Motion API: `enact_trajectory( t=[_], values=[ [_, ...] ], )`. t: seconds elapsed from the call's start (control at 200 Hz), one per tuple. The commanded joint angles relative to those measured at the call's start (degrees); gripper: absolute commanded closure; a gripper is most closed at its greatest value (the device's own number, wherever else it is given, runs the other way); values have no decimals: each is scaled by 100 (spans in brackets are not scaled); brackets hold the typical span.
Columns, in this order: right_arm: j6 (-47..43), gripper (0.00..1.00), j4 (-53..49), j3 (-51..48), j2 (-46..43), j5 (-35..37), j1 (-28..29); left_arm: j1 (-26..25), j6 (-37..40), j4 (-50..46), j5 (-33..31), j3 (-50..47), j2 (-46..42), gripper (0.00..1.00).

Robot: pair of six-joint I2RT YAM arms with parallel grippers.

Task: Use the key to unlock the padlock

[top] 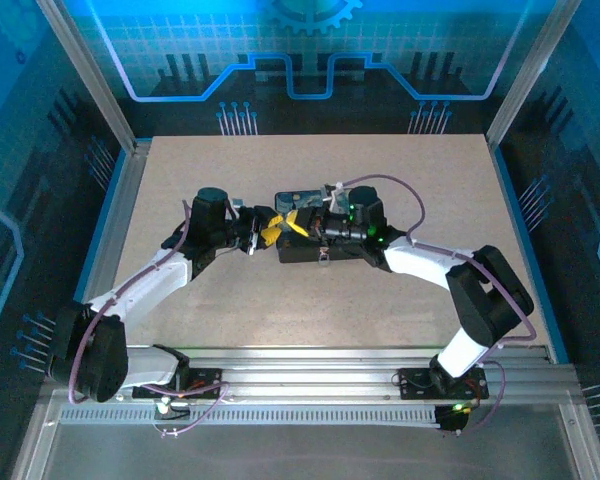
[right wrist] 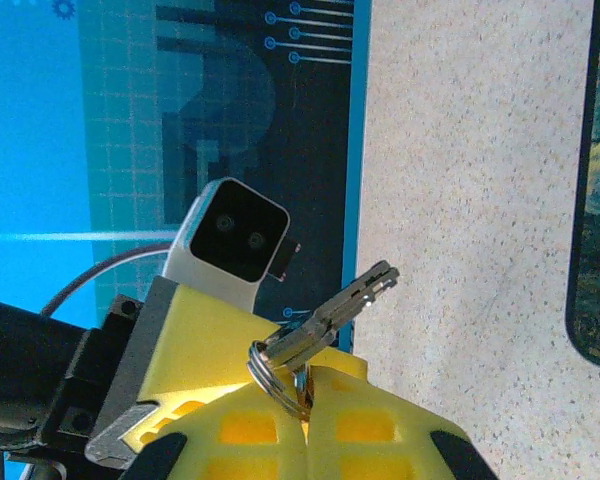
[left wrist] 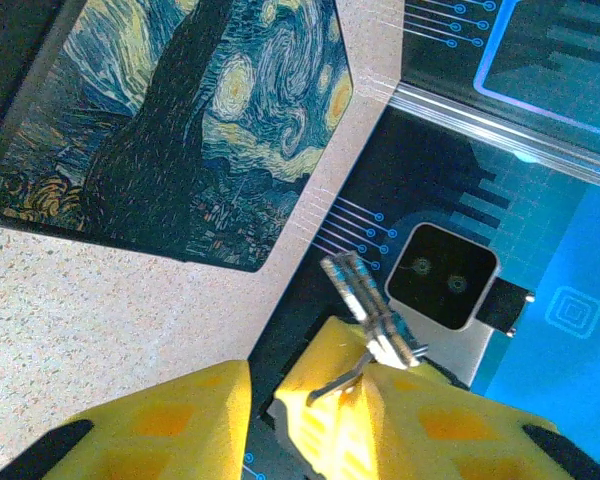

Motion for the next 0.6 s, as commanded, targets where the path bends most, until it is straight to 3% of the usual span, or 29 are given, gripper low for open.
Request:
enact_trajectory(
  t=[0.0,0.595],
  values=[
    [135,98,284,75,163,67,116,-33,-111,205,-33,-62,30,65],
    [425,98,643,22,251,-31,170,-24,4,34,-151,-163,-119,82]
  ],
)
